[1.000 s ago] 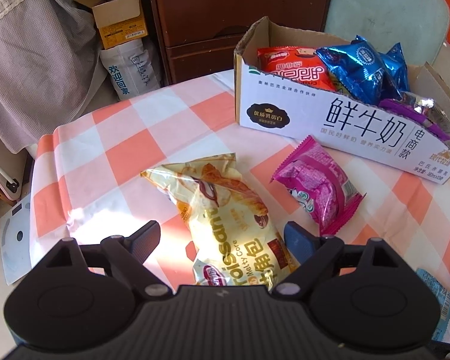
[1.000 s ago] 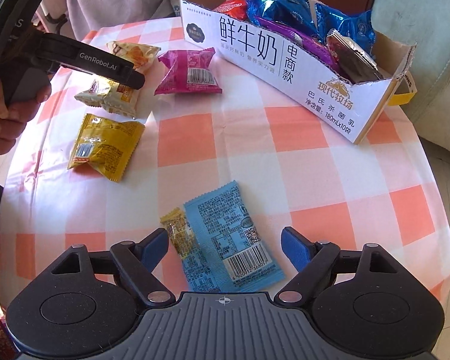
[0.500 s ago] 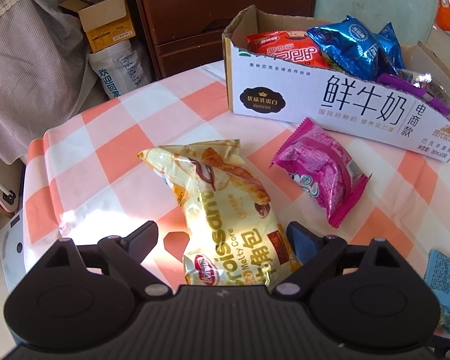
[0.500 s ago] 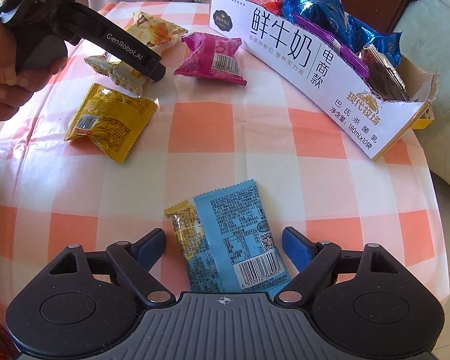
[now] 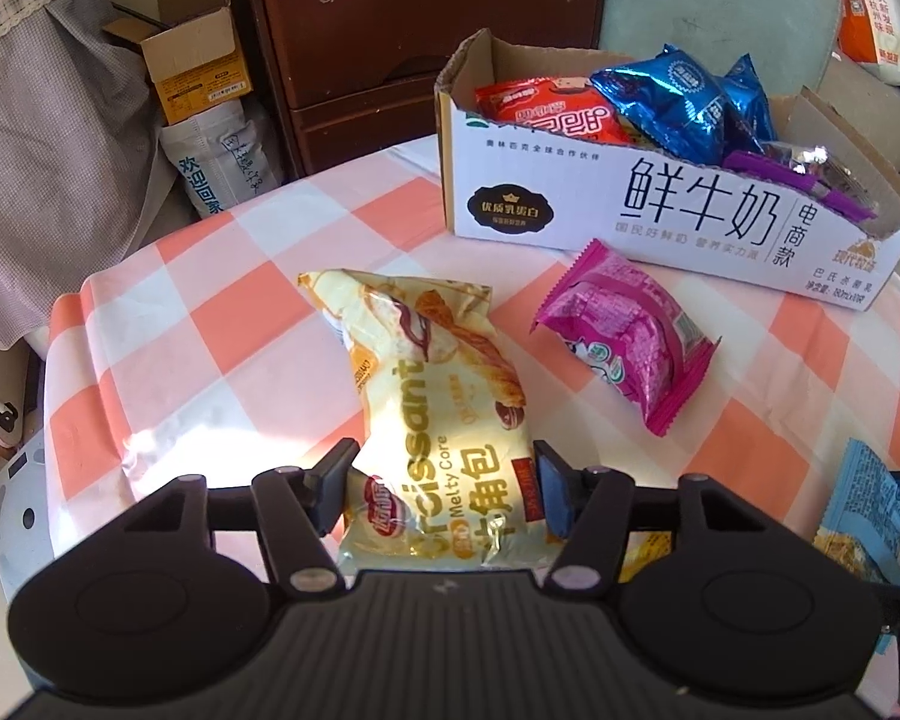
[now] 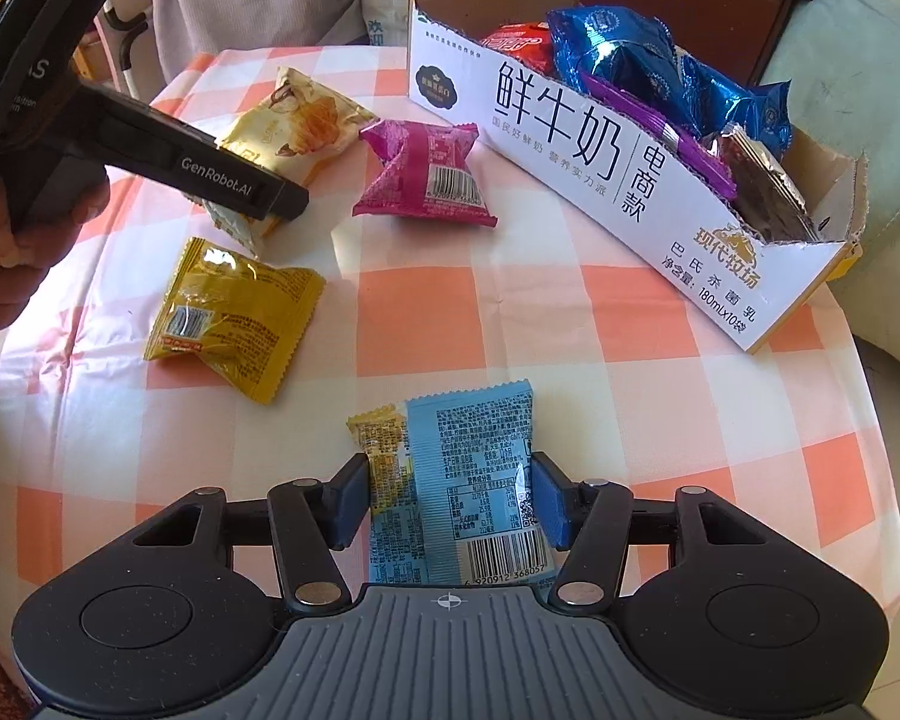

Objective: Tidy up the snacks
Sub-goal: 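Grasp the croissant packet with the left tool while the right tool grasps the light blue packet, then lift both held packets and carry them toward the cardboard box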

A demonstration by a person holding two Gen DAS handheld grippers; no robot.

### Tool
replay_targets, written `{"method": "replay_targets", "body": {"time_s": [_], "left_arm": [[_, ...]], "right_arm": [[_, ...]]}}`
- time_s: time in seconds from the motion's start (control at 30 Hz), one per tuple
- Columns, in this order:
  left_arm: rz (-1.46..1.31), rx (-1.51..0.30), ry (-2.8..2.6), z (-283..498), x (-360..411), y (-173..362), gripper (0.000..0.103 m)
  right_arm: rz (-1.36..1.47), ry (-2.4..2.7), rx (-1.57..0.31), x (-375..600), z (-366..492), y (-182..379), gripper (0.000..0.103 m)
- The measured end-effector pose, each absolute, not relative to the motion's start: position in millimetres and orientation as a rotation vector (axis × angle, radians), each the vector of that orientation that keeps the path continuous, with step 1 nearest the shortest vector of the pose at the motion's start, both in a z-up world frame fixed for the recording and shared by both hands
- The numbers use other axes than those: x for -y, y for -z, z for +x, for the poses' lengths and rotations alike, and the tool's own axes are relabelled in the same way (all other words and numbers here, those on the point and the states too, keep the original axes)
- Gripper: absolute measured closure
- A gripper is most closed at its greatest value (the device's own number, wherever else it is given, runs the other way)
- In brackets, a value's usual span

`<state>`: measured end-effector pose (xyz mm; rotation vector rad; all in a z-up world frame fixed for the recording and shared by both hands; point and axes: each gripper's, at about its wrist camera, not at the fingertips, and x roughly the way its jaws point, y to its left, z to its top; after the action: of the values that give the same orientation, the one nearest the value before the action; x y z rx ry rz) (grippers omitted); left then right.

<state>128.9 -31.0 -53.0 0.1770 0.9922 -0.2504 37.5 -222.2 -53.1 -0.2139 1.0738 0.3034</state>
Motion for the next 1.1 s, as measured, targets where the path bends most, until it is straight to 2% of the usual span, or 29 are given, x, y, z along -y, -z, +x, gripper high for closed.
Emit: {"method": "replay_targets", "body": {"time_s": [0.93,1.03,1.07,1.1], "left_arm": [[0.174,-0.856,0.238,121,23,14,0.046],[0.160,-0.832,0.240,121,22,4,0.053],[0.155,-0.823,0.240,121,22,1,0.058],[0.152,-0.815,0.239,121,21,-2,0.058]], "right_arm": [[-0.059,-0.232,-0.937,205,75,10,0.048],[-0.030,-0.219,-0.912,210,78,3,0.048],[-0.021,-0.215,-0.906,211,78,1,0.048],[-0.009,-0.212,-0.898,213,79,-2,0.048]]}}
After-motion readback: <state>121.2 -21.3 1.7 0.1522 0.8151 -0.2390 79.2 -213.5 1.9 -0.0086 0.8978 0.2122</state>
